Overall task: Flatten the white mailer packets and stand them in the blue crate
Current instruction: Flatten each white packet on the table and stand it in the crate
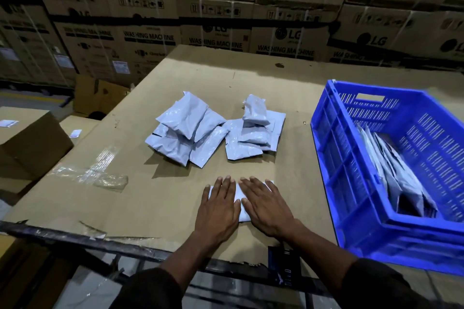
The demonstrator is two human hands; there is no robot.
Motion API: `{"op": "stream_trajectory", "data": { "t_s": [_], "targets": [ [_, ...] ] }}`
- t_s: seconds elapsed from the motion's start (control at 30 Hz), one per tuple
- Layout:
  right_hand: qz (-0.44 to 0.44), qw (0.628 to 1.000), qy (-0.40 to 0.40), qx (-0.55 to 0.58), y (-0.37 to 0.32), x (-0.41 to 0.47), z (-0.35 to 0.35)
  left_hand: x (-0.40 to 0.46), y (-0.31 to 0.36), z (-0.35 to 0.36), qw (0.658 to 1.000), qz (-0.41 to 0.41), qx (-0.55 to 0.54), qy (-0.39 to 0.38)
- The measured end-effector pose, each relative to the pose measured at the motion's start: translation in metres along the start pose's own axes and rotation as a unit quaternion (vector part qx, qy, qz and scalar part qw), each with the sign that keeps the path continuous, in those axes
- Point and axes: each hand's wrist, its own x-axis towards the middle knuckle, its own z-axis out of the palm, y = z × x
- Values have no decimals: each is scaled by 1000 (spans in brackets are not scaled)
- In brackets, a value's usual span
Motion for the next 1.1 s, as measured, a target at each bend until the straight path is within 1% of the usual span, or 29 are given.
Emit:
{"op": "stream_trajectory", "data": {
  "t_s": [0.17, 0.33, 0.57, 0.73, 1.1],
  "targets": [
    [-3, 1000, 11, 9, 1, -1, 5, 1, 1, 5, 1000, 3, 17, 18],
    [2, 1000, 16, 22, 1, -1, 7, 2, 2, 7, 999, -1, 26, 19],
    [4, 1000, 4, -4, 0, 0, 7, -3, 1, 10, 999, 6, 36, 20],
    [2, 1000, -17, -16, -3, 2, 3, -4, -4, 13, 999, 10, 50, 7],
    [9, 999, -30, -9, -1, 0, 2, -5, 1, 10, 999, -1, 33, -2]
  ]
}}
